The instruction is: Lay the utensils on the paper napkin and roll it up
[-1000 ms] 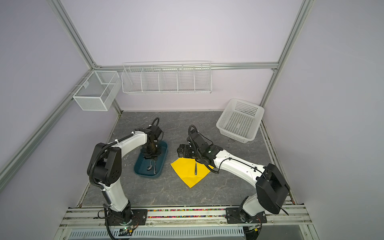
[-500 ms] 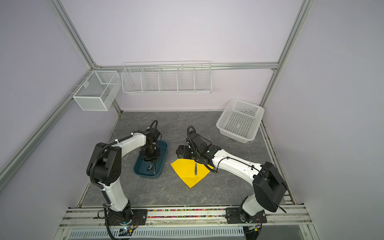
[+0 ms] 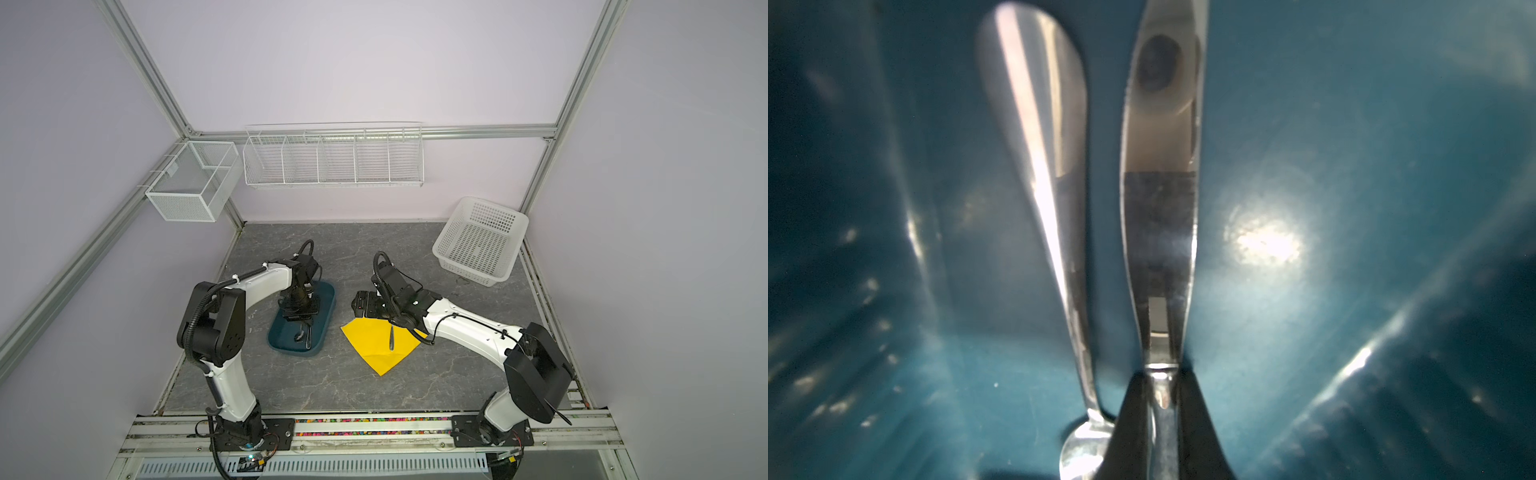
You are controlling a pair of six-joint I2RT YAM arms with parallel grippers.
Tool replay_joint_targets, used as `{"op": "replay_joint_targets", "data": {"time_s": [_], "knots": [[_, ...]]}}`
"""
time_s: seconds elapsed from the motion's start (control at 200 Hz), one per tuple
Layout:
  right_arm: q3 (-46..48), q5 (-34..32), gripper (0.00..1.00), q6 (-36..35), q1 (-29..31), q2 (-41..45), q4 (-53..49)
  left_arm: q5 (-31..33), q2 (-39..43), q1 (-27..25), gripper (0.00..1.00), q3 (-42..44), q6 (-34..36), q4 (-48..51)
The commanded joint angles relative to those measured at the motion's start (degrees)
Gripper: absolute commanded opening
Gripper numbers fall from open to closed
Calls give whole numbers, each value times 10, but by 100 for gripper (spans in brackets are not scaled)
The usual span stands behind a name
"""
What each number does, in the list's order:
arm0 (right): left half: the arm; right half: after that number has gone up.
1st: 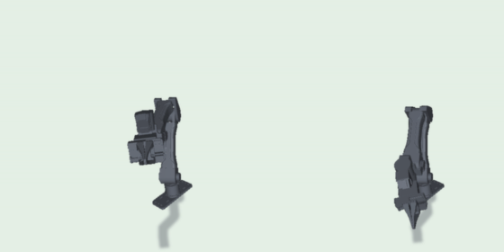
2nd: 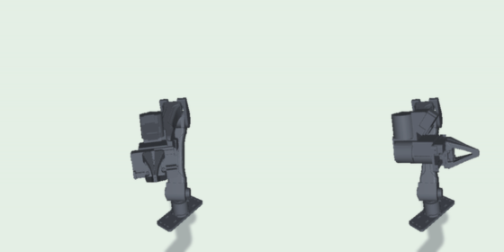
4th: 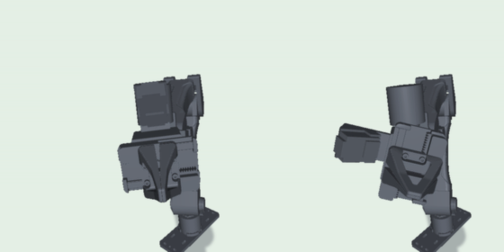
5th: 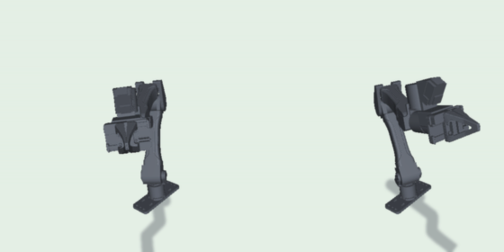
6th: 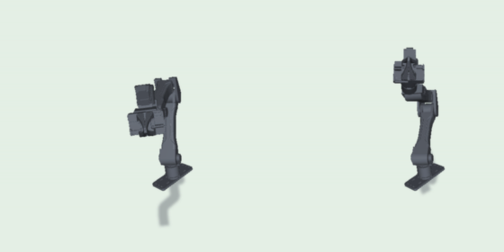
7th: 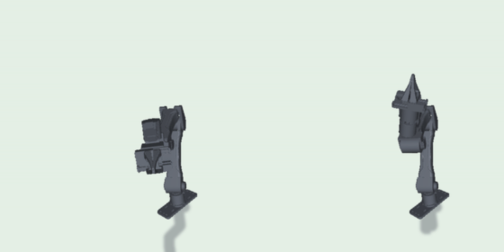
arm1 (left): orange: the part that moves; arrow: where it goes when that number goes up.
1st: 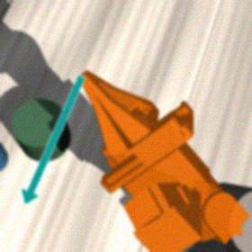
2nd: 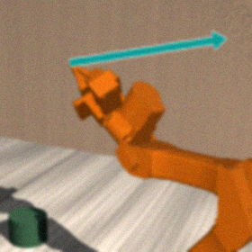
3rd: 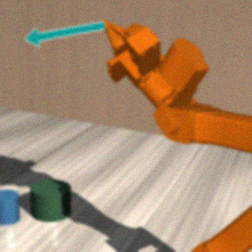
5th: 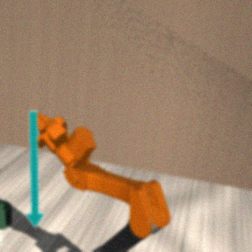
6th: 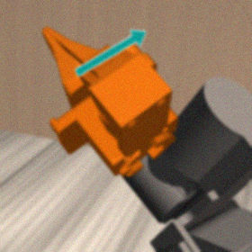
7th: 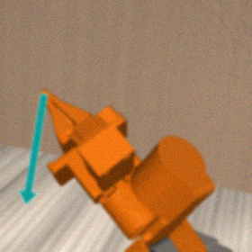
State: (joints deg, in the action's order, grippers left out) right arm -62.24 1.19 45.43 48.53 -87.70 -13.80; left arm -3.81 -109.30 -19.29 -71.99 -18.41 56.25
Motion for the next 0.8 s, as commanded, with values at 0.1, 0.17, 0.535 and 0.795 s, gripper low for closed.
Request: {"op": "replay_joint_targets", "data": {"time_s": [0.1, 0.17, 0.535, 0.795], "knots": [[-9, 0, 89, 2, 3, -1, 1, -12, -40, -2, 6, 14, 11, -21], [-9, -1, 89, 3, 3, -2, 1, -13, -26, -2, 6, 5, 13, -10], [-8, 0, 89, 1, 2, -6, 4, -22, 21, -2, 7, -35, 37, 46], [-1, -7, 89, 1, 2, 2, 4, -23, 39, -2, 7, -53, 42, 71]]}}
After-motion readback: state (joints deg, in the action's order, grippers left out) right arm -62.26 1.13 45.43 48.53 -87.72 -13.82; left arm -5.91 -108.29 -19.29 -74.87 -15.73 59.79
